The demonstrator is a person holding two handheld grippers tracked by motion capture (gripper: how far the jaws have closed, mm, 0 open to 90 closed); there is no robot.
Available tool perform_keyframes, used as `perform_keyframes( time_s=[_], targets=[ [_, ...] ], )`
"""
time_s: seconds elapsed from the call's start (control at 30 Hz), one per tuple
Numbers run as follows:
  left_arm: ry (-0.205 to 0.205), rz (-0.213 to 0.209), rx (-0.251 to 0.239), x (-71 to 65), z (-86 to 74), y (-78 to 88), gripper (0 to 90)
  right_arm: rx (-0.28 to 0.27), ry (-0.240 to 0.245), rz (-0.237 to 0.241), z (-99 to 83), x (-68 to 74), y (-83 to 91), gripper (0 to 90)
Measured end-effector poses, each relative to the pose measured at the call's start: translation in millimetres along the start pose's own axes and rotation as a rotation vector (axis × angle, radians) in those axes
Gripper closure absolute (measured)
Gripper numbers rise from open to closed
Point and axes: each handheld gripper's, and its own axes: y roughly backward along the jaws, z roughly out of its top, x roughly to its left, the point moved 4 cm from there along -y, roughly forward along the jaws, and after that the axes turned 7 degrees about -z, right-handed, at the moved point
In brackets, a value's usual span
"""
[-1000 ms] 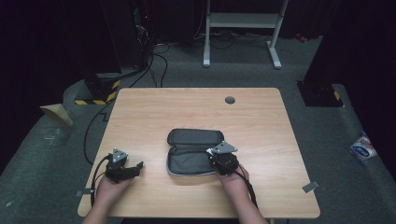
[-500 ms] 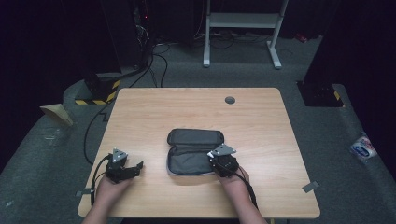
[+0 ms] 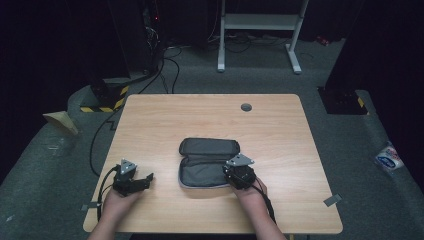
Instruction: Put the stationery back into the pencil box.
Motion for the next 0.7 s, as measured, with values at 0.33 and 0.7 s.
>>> perform_keyframes(
  time_s=[0.33, 0.7],
  targets=[
    [0.0, 0.0, 0.0, 0.0, 0.0, 0.0, 22.3, -0.012, -0.005, 0.011, 2.6, -1.0, 1.7, 60.6],
    [0.0, 0.0, 0.0, 0.0, 0.0, 0.0, 22.2, -0.054, -0.04, 0.038, 6.2, -10.6, 13.5, 39.4]
  ],
)
